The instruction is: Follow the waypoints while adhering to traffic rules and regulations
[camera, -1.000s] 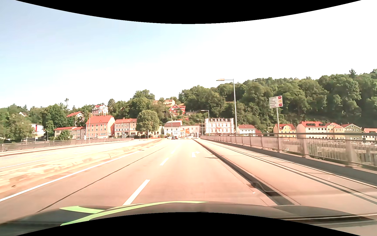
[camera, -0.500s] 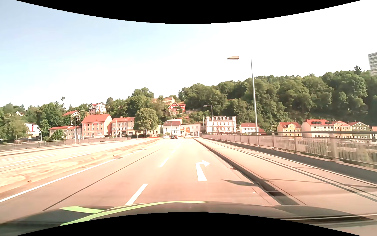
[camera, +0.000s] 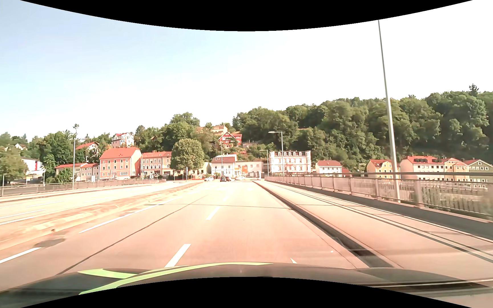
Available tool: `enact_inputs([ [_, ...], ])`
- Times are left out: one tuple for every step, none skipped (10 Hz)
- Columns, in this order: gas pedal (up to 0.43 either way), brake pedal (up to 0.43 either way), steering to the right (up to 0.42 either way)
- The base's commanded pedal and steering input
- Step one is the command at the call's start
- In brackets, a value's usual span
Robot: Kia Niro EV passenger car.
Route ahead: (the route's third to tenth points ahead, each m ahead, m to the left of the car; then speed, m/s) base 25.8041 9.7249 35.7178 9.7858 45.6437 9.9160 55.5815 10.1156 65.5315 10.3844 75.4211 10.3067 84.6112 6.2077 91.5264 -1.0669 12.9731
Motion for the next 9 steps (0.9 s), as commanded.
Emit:
enact_inputs([
  [0.047,0.000,0.000],
  [0.047,0.000,0.000],
  [0.039,0.000,0.000],
  [0.039,0.000,0.000],
  [0.028,0.000,0.000],
  [0.008,0.000,-0.001],
  [0.000,0.000,-0.002],
  [0.000,0.000,-0.002],
  [0.000,0.000,-0.002],
])
